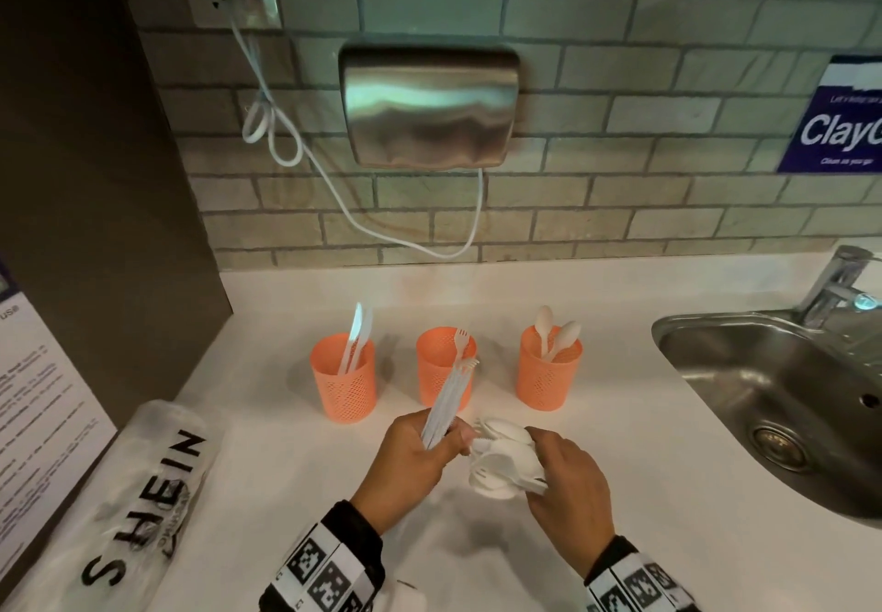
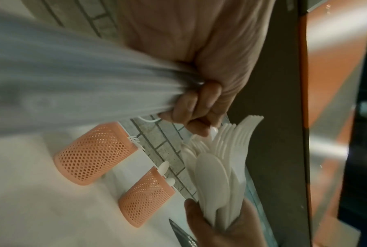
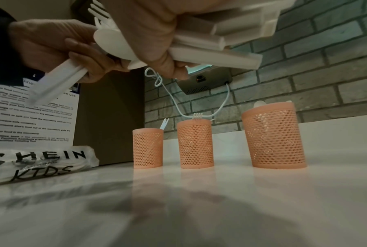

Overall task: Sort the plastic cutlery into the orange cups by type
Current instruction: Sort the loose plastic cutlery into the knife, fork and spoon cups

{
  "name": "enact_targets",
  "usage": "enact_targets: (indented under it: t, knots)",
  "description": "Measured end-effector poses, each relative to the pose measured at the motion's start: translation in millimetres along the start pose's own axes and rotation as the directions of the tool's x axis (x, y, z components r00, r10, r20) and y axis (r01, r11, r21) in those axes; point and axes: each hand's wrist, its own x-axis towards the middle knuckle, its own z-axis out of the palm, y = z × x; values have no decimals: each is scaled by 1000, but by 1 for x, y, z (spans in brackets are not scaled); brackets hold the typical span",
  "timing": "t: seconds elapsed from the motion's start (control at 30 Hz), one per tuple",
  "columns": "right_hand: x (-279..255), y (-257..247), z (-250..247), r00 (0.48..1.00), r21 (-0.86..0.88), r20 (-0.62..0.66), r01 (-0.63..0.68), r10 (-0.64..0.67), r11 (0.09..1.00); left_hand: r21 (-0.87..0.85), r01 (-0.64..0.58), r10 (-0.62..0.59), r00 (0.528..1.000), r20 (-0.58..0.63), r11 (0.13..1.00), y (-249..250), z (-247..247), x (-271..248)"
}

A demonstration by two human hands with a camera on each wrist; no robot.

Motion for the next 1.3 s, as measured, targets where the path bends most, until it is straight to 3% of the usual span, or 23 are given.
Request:
enact_targets:
  t: [0.07,0.17,0.27,0.37,0.43,0.7,0.87,1.03,1.13,1.3]
  knots:
    - [0,2,0,999,28,34,-34,33,999,93,-98,105,992,-68,991,-3,2,1]
    - [0,6,2,989,119,106,-111,99,987,132,-200,227,943,-243,971,-4,-2,3]
    - [-1,7,4,986,190,95,-157,141,969,-6,-205,190,918,-347,979,3,-4,5]
    - [0,4,6,981,272,92,-190,171,943,-191,-115,56,956,-288,975,5,3,2]
    - [3,0,6,979,327,116,-196,167,924,-223,-53,-2,971,-239,973,4,13,-1]
    - [3,0,6,944,414,277,-286,179,864,-205,-28,-18,976,-216,978,9,32,11]
    - [2,1,3,941,387,289,-285,179,877,-208,3,-47,978,-204,978,12,39,16]
    - [3,2,-2,902,423,400,-337,160,841,-243,-96,13,947,-321,965,18,38,24]
    - [3,1,-5,839,485,518,-450,168,750,-341,-111,-50,901,-431,934,20,29,35]
    - [4,-3,-13,673,608,735,-711,90,353,-613,-140,-272,805,-528,778,19,7,48]
